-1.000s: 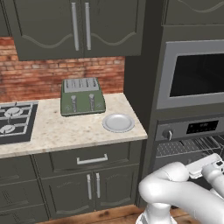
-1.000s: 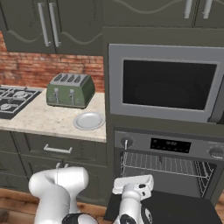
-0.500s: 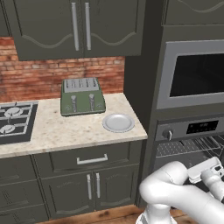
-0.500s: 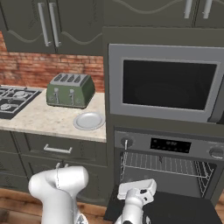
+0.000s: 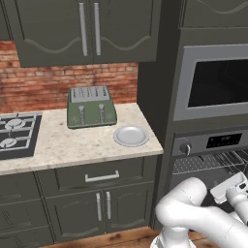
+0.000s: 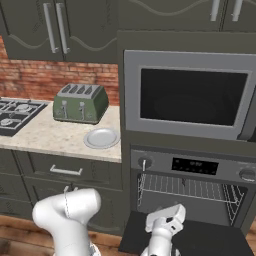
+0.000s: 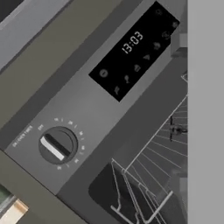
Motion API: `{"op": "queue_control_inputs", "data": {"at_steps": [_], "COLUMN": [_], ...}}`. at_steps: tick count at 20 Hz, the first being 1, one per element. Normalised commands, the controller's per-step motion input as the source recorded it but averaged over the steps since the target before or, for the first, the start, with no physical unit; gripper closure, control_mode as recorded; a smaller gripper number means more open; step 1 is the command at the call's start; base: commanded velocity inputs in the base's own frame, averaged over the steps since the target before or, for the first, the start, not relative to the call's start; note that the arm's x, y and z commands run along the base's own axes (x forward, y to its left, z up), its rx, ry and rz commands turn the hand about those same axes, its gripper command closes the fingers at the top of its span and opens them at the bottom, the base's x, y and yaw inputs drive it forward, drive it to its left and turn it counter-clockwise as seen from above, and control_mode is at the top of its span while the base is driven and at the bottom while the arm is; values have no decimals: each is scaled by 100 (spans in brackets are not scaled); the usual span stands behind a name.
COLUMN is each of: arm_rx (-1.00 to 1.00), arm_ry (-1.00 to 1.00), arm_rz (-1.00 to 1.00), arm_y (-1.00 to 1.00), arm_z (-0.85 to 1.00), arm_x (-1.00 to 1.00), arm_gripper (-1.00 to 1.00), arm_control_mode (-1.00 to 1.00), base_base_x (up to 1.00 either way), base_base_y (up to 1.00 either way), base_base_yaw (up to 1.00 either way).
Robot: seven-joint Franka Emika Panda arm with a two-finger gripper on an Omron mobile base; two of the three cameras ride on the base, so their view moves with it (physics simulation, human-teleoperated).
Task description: Take the fish from the oven and place it on the plate on the counter.
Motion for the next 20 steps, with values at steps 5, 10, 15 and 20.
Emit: {"op": "queue_control_inputs", "data": {"at_steps": [5,10,15,20], "arm_rx": [-7,-8,-5,-11], "arm_ry": [-9,-1,1,5], "arm_rz": [0,0,0,0], "arm_y": [-13,-10,-13,-19], "arm_z": [-6,-14,-27,-46], "arm_x": [25,53,45,31], "arm_gripper": [-100,-100,-100,-100], "arm_control_mode": [-100,-100,-100,-100], "base_base_x": [0,0,0,0], "base_base_y": [0,0,0,0], "base_base_yaw": [0,0,0,0]}}
